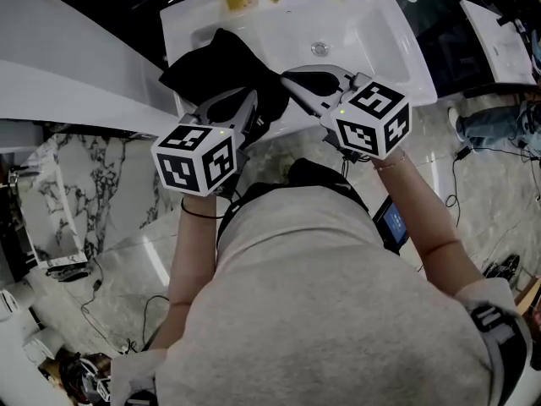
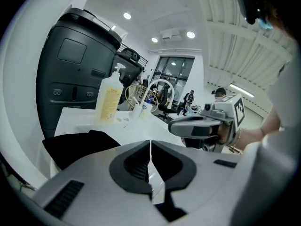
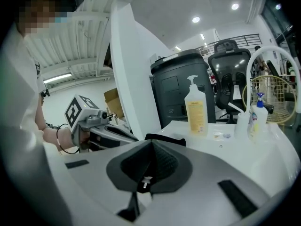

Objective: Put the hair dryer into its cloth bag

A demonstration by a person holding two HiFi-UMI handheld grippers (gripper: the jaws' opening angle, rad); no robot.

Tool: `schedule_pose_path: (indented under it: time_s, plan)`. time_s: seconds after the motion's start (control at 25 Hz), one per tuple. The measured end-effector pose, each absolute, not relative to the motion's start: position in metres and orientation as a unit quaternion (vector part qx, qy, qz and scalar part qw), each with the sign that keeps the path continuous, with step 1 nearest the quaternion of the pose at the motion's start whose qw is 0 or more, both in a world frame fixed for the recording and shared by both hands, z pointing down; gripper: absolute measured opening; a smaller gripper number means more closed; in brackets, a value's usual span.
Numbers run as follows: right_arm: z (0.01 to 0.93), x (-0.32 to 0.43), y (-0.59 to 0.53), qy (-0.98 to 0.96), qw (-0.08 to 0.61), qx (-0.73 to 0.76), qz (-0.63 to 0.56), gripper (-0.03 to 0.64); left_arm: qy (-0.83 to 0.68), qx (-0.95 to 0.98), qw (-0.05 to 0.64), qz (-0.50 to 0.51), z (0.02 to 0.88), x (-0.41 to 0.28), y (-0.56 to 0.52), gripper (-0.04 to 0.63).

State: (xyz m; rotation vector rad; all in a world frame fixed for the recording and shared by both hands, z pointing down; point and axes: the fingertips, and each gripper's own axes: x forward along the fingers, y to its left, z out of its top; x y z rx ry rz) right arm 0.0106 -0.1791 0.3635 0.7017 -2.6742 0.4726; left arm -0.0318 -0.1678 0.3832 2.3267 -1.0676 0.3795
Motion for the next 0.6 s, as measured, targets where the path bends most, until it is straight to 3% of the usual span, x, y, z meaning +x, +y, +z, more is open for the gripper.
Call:
schedule_pose_path:
  time_s: [0.6]
  plan:
    - [0.379, 0.006, -0.176, -0.933, 0.142, 0.260, 0.205, -0.002, -0.425, 0.844, 0.284, 0.163, 0.399, -0.039, -0.162, 0.012]
